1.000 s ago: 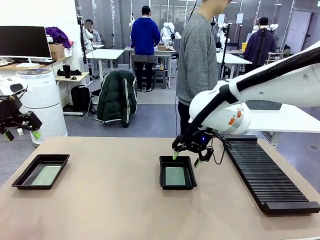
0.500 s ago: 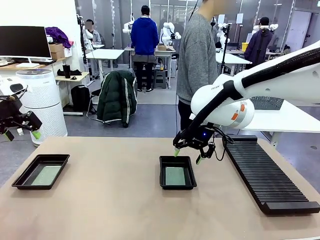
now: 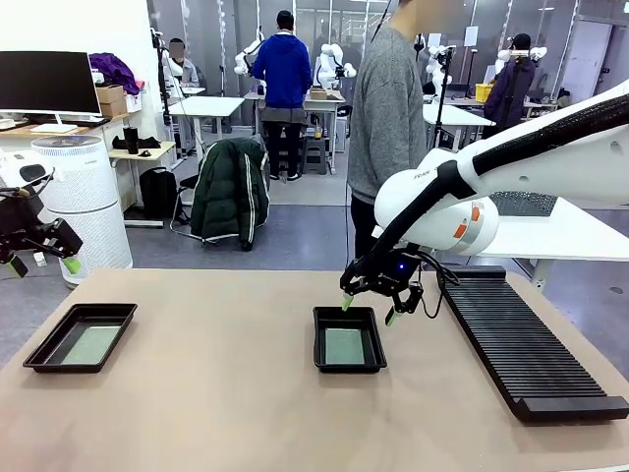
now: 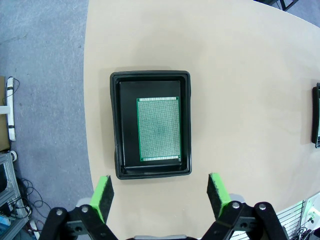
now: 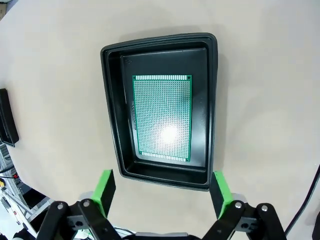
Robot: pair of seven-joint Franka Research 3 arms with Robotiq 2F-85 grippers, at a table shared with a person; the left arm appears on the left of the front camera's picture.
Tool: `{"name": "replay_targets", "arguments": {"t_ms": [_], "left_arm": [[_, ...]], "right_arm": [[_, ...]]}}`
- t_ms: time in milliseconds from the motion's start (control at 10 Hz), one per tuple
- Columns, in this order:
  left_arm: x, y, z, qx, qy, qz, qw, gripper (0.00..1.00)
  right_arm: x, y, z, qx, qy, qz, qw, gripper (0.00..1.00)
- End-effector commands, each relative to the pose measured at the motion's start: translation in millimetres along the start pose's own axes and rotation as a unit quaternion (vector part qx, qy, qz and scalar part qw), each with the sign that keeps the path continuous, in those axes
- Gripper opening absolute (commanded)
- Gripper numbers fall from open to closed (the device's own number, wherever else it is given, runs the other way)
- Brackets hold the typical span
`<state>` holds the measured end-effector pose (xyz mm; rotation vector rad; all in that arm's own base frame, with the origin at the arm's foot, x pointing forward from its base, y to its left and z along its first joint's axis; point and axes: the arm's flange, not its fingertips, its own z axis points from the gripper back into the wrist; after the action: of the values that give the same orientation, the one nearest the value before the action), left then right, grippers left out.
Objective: Inspect and transfer BCBs to ESD trays.
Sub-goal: Pick up the Blank PCB from the PCB Rack and place it in the right ESD tray, then pick up the ESD tray and place it on the left side of the table.
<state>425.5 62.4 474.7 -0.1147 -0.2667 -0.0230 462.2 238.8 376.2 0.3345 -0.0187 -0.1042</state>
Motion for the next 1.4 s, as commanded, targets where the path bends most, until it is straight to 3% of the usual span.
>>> {"name": "replay_targets", "arguments": {"t_ms": [0, 1300], "left_arm": [[-0.4, 1.6, -1.9, 0.004, -0.002, 0.000, 1.000, 1.00], [0.0, 0.0, 0.0, 0.000, 0.000, 0.000, 1.000, 1.00]], "right_arm": [[0.3, 0.3, -0.9, 0.003, 0.001, 0.005, 1.000, 1.00], [0.3, 0.3, -0.9, 0.003, 0.001, 0.005, 1.000, 1.00]]}}
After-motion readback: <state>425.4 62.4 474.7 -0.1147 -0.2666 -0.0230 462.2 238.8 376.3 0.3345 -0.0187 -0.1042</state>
